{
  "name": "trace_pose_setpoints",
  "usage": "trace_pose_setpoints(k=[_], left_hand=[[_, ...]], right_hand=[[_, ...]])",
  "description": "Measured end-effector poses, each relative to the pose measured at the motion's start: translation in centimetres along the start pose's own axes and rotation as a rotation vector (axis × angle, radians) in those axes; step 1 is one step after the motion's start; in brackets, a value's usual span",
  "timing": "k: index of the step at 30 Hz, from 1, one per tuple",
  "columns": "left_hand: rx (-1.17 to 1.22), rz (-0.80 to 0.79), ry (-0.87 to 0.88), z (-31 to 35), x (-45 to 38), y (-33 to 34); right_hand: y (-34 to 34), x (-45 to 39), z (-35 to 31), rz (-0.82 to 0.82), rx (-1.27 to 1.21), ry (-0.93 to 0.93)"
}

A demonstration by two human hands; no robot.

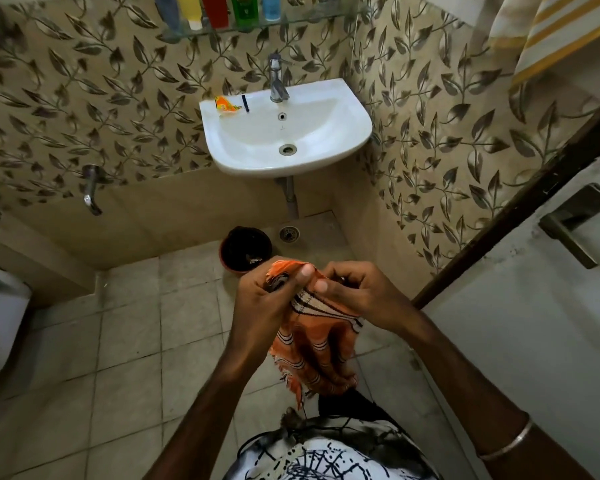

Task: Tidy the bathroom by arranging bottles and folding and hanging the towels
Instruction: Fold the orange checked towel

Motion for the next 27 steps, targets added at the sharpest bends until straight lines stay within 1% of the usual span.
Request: trace_pose_setpoints(k=[2,5,8,10,13,14,15,16,17,19,20,22,23,24,27], left_hand=[[0.007,0.02,0.03,0.3,-0.1,-0.1],[0.003,0.064,0.085,1.1,-0.6,-0.7],[0.061,0.215,0.12,1.9,-1.3,-2.4],[0.119,0.304,0.136,2.4,-1.8,-3.9],[0.218,0.381,0.102,2.4,-2.7,-5.3],[0.19,0.388,0.095,2.3,-2.9,-5.6],[0.109,0.38,0.1,2.2,-3.1,-5.6],[-0.013,0.35,0.116,2.2,-3.2,-5.5],[-0.134,0.286,0.121,2.2,-3.2,-4.9],[-0.339,0.081,0.082,1.5,-3.3,-3.1],[-0.4,-0.025,0.04,1.0,-3.3,-1.9],[-0.443,-0.216,-0.045,-0.1,-3.1,0.6],[-0.458,-0.272,-0.064,-0.7,-3.2,1.4],[-0.489,-0.29,-0.057,-1.0,-3.4,1.8],[-0.557,-0.224,-0.008,-0.6,-4.1,1.4]], right_hand=[[0.1,0.1,1.5,-0.019,-0.02,0.038],[0.3,0.2,4.6,-0.095,-0.066,0.13],[0.0,0.2,7.0,-0.14,-0.039,0.173],[-0.5,0.2,8.3,-0.134,-0.025,0.193],[-1.4,-0.4,8.3,-0.067,-0.035,0.187],[-1.6,-0.7,7.9,-0.044,-0.043,0.177],[-1.8,-1.1,7.3,-0.024,-0.053,0.163],[-1.9,-1.5,6.7,-0.012,-0.062,0.148],[-2.0,-1.8,6.1,-0.01,-0.069,0.131],[-2.0,-2.4,4.6,-0.033,-0.068,0.092],[-2.0,-2.7,3.7,-0.051,-0.06,0.069],[-1.9,-3.2,2.2,-0.093,-0.045,0.02],[-1.9,-3.5,1.7,-0.112,-0.047,-0.004],[-1.9,-3.7,1.4,-0.124,-0.046,-0.022],[-2.2,-4.1,1.3,-0.139,-0.038,-0.044]])
Point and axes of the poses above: each hand's wrist, its own x-axis away from the middle knuckle, its own y-axis out of the palm, z = x × y, the point moved 7 cm from there along -x, towards the middle knuckle, and after that the axes turned 11 degrees about x, right-handed, at the moved point
